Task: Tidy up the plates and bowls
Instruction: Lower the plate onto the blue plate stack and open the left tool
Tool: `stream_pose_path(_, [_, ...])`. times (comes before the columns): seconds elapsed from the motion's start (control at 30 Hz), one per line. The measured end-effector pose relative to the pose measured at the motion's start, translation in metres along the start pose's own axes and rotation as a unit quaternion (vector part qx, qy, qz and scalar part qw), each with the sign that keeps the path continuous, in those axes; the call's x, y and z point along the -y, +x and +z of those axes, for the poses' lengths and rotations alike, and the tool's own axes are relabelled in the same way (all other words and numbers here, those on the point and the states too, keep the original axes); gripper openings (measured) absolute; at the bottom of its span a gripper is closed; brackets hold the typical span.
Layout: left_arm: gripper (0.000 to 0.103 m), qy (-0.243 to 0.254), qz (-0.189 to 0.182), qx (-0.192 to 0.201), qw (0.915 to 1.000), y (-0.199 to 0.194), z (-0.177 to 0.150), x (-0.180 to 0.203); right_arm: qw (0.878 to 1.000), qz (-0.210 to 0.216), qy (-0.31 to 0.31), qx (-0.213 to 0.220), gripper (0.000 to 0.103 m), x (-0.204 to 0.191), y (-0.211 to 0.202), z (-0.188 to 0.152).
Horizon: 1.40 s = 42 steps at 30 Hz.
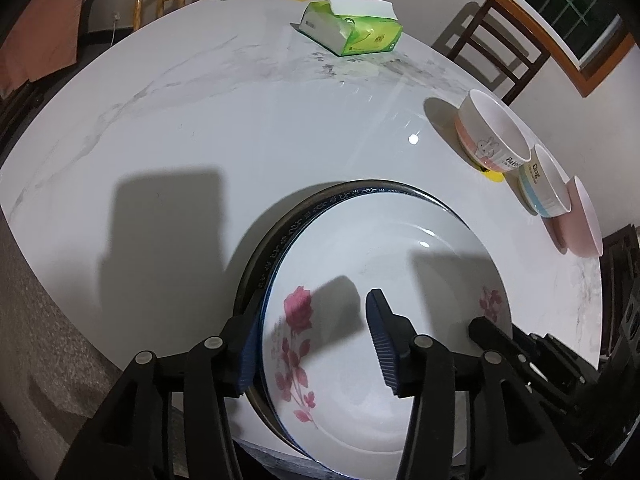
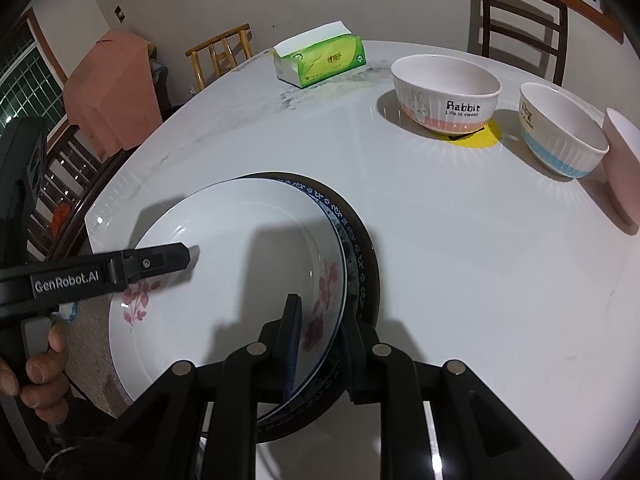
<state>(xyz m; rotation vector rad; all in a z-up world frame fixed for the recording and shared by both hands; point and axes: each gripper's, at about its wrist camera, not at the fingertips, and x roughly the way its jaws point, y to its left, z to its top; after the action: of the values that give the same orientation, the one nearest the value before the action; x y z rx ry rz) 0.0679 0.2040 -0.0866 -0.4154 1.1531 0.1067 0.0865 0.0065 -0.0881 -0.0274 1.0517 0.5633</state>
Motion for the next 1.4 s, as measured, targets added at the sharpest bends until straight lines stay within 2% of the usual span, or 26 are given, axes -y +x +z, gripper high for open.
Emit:
stream_pose_path(0.27, [0.052,-0.037,-0.011,-0.019,0.9991,0.001,0.007,-0.004,1.000,-0.010,-0.010,-0.011,0.021,-0.004,0.002,0.002])
stream_pose_path(0.5, [0.060,-0.019,0.003,-0.030,0.9994,0.004,0.009,0.005,0.999,-0.022,-0.019,-0.033,0.023,-0.008,0.001,0.005])
stream_pose_path(0.63, [0.064,-0.007,0.011,-0.036,0.9993,0.006,0.009,0.010,0.998,-0.026,-0.033,-0.041,0.034,-0.015,0.000,0.004])
stream_pose_path(0.77, [0.065,0.002,0.022,-0.035,0.9991,0.007,0.009,0.014,0.998,-0.033,-0.038,-0.041,0.034,-0.016,-0.001,0.003])
stream_pose_path(1.07, [0.065,0.040,0.067,-0.014,0.9969,0.006,0.002,0.024,0.998,-0.035,-0.037,-0.043,0.035,-0.018,-0.002,0.003])
stream_pose_path(1.23, [0.066,0.071,0.122,0.020,0.9898,0.003,-0.002,0.032,0.997,-0.039,-0.046,-0.040,0.035,-0.022,-0.003,0.002])
stream_pose_path(1.3, [0.071,0.081,0.119,0.024,0.9893,0.003,-0.003,0.034,0.997,-0.038,-0.046,-0.041,0.035,-0.022,-0.003,0.001])
stream_pose_path(1.4, [0.071,0.079,0.112,0.025,0.9902,0.004,-0.003,0.033,0.998,-0.037,-0.044,-0.040,0.035,-0.020,-0.002,0.001])
